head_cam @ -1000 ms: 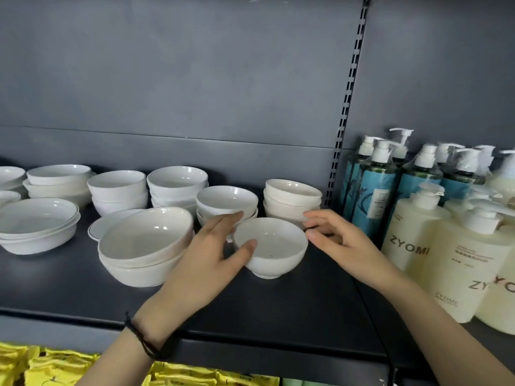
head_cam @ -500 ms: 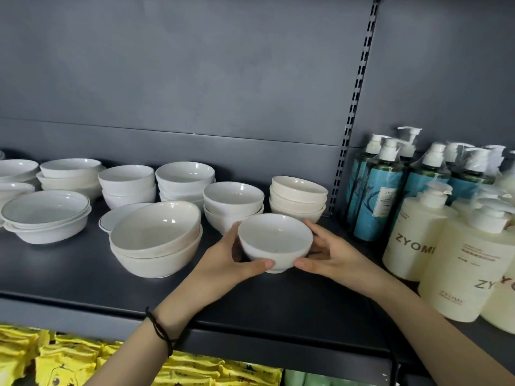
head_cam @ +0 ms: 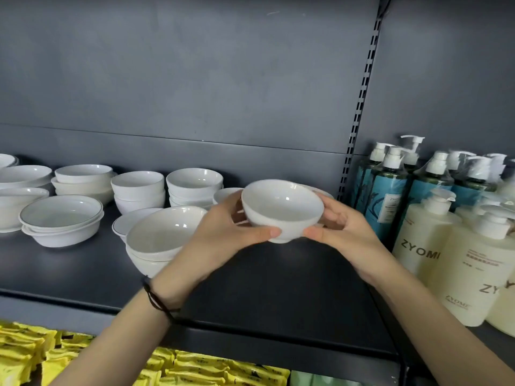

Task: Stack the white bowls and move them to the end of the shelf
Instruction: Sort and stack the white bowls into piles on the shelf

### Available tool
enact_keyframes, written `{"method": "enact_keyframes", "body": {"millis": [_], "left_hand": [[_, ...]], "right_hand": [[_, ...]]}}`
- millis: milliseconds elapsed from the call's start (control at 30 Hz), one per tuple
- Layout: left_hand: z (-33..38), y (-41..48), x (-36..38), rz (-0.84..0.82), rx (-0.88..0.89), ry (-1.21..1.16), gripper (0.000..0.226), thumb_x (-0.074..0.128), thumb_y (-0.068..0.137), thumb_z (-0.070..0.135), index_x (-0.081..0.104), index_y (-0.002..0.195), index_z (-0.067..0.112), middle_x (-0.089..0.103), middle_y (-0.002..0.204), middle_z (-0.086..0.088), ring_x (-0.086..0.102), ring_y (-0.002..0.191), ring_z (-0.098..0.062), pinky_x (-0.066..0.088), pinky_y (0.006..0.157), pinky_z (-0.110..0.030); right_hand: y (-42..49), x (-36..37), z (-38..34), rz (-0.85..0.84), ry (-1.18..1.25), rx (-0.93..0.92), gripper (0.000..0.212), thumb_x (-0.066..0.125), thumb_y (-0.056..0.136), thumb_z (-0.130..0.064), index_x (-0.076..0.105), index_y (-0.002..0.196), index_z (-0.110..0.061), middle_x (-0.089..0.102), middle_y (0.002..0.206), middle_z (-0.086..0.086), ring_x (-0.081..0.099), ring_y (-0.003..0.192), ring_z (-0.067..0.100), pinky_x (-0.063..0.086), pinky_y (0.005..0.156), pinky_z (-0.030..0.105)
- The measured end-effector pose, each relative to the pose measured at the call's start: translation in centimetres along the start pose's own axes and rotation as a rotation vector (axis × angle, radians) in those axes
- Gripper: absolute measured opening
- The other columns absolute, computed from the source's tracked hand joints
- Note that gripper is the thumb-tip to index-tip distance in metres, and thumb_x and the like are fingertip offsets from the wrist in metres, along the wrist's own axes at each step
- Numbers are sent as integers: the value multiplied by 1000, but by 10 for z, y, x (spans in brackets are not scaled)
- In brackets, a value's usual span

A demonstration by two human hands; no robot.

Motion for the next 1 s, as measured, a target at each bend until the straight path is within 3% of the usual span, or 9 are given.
{"method": "enact_keyframes", "body": {"millis": [100, 300, 367, 467, 533, 633, 800, 1000], "left_hand": [[25, 14, -21, -16, 16, -38, 54, 88, 62, 9, 68, 110, 22, 75, 106, 9, 70, 97, -3, 56, 78, -16], [40, 53, -63, -87, -5, 16, 43, 80, 75, 4, 68, 114, 17, 74, 110, 3, 69, 104, -10, 56, 88, -21], [32, 64, -72, -116, -44, 23, 47, 84, 69, 2, 68, 110, 18, 74, 111, -1, 70, 105, -13, 56, 88, -22], [16, 75, -83, -140, -82, 102, 51, 85, 59, 18, 70, 107, 21, 74, 111, 1, 69, 106, -12, 55, 93, -26], [4, 81, -87, -148, -107, 129, 54, 90, 56, 22, 72, 106, 24, 75, 108, 6, 69, 105, -10, 53, 94, -27], [-6, 88, -88, -207, -120, 136, 40, 82, 72, 3, 70, 105, 21, 76, 106, 0, 70, 104, -15, 55, 88, -19], [-10, 96, -90, -262, -137, 198, 43, 79, 75, -1, 67, 115, 13, 75, 110, 1, 70, 104, -12, 53, 92, -22], [-9, 101, -88, -252, -138, 363, 42, 86, 70, 12, 69, 109, 15, 76, 104, 2, 71, 97, -11, 53, 82, -16]], "right_hand": [[18, 8, -15, 31, 97, -28, 70, 81, 67, -19, 59, 134, -21, 70, 124, -1, 63, 119, 17, 48, 102, 36], [58, 29, -25, 75, 147, -31, 54, 75, 82, -4, 59, 132, -15, 71, 123, -1, 65, 115, 12, 50, 97, 26], [66, 39, -20, 92, 152, -19, 51, 72, 84, 0, 59, 132, -10, 70, 123, 1, 66, 111, 9, 51, 90, 20], [73, 51, -9, 112, 137, -11, 45, 69, 85, 6, 60, 127, -6, 70, 115, -2, 68, 93, -3, 50, 77, 10], [76, 55, 0, 110, 136, 3, 45, 69, 84, 7, 60, 125, -8, 69, 116, -4, 68, 91, -6, 50, 76, 9], [79, 60, 11, 98, 134, 22, 42, 70, 84, 5, 62, 118, -20, 70, 116, -10, 67, 98, -5, 50, 79, 10], [82, 63, 24, 75, 107, 28, 41, 69, 87, 0, 60, 125, -15, 67, 127, -5, 58, 123, 8, 44, 107, 28], [78, 61, 34, 63, 32, 54, 34, 70, 89, -7, 62, 121, -12, 67, 125, -1, 57, 125, 15, 39, 114, 41]]}}
Point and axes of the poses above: each hand's wrist, its own y-axis towards the middle knuckle, its own x-axis out of the palm, z = x × y, the point moved 1 cm from there along y, towards the middle knuckle
